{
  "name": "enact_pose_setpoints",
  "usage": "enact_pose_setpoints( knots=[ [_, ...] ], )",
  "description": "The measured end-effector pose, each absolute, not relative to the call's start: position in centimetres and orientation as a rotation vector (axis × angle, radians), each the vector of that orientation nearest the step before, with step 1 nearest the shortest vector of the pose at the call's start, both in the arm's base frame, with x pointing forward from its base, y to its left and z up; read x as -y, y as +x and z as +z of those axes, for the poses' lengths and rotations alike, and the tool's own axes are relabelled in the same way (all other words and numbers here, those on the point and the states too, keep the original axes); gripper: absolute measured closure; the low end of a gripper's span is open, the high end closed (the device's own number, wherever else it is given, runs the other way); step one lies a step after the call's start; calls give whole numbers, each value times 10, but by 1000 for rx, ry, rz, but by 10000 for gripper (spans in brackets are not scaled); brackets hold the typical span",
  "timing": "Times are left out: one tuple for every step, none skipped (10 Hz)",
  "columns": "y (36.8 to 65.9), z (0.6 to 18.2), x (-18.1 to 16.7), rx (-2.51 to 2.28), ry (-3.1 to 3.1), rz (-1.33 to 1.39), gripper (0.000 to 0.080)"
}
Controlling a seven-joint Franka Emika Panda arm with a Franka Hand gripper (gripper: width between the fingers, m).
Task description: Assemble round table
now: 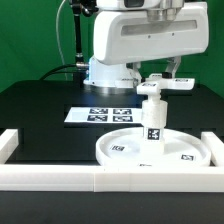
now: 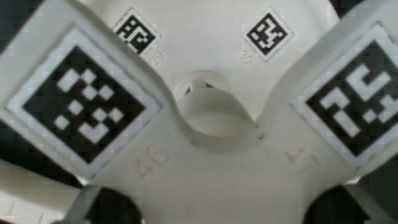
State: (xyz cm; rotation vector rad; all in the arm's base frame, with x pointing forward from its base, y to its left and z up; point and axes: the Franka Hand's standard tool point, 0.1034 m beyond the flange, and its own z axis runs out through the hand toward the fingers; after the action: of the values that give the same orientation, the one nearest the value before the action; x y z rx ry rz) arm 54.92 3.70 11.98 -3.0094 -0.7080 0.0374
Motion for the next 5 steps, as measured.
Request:
enact_pose_setpoints(
  knots=[
    [549, 119, -38, 708, -3009, 41, 357],
    [548, 117, -40, 711, -3008, 44, 357],
    [549, 116, -40, 710, -3008, 47, 357],
    [549, 113, -39, 709, -3008, 53, 357],
    [548, 109, -39, 709, -3008, 61, 357]
  ],
)
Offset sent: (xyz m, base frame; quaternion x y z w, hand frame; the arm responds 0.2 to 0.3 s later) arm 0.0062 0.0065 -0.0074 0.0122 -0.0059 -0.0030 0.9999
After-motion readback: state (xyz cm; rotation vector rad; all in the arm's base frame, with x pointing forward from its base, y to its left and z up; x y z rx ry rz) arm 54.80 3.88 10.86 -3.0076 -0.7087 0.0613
